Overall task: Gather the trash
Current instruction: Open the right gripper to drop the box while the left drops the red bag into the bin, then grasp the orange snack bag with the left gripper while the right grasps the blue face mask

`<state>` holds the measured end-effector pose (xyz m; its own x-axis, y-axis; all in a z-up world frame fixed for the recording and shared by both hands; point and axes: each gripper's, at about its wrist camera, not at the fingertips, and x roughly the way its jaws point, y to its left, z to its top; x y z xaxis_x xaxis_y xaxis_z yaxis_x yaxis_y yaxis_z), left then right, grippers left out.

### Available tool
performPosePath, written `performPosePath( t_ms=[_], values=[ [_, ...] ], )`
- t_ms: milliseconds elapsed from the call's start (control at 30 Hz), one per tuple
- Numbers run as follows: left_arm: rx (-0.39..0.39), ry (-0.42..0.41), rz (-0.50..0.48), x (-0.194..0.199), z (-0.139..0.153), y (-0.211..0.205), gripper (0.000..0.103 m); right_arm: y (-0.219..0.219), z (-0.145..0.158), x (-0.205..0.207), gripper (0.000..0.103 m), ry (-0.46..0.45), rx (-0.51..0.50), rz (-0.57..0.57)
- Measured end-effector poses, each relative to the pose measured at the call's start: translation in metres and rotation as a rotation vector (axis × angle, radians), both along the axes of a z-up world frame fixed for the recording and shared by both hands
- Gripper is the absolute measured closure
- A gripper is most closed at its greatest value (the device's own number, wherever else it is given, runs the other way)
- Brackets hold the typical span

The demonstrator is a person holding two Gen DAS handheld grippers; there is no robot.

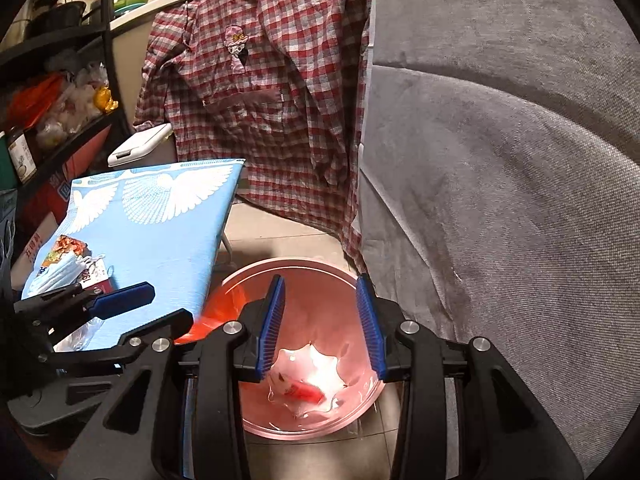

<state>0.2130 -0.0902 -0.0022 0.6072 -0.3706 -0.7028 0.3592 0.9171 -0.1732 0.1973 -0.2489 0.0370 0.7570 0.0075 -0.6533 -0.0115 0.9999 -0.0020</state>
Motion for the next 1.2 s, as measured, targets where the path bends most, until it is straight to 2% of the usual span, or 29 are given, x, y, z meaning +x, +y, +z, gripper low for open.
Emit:
performPosePath(
  t_ms=[367,867,1000,1033,1100,1200],
  values=[
    [-0.026,-0.053,0.053,-0.007,0.022,0.022,0.055,0.009,0.009,-0.005,0.061,-0.030,0.005,0.002],
    [-0.019,-0.135,0.134,-0.031,0.058,0.079,0.056,0.065,0.033,-0.031,0.061,-0.117,-0.023,0.074],
    [-0.034,-0.147,0.174,-0.035,0.067,0.103,0.059,0.083,0.038,-0.039,0.061,-0.162,-0.048,0.089],
    [-0.035,-0.150,0.179,-0.037,0.069,0.108,0.065,0.086,0.039,-0.040,0.061,-0.169,-0.050,0.091],
    [-0.032,-0.157,0.184,-0.039,0.071,0.116,0.069,0.090,0.041,-0.041,0.061,-0.179,-0.045,0.091],
    [-0.022,-0.171,0.198,-0.043,0.075,0.126,0.069,0.097,0.044,-0.041,0.062,-0.188,-0.034,0.093]
  ],
)
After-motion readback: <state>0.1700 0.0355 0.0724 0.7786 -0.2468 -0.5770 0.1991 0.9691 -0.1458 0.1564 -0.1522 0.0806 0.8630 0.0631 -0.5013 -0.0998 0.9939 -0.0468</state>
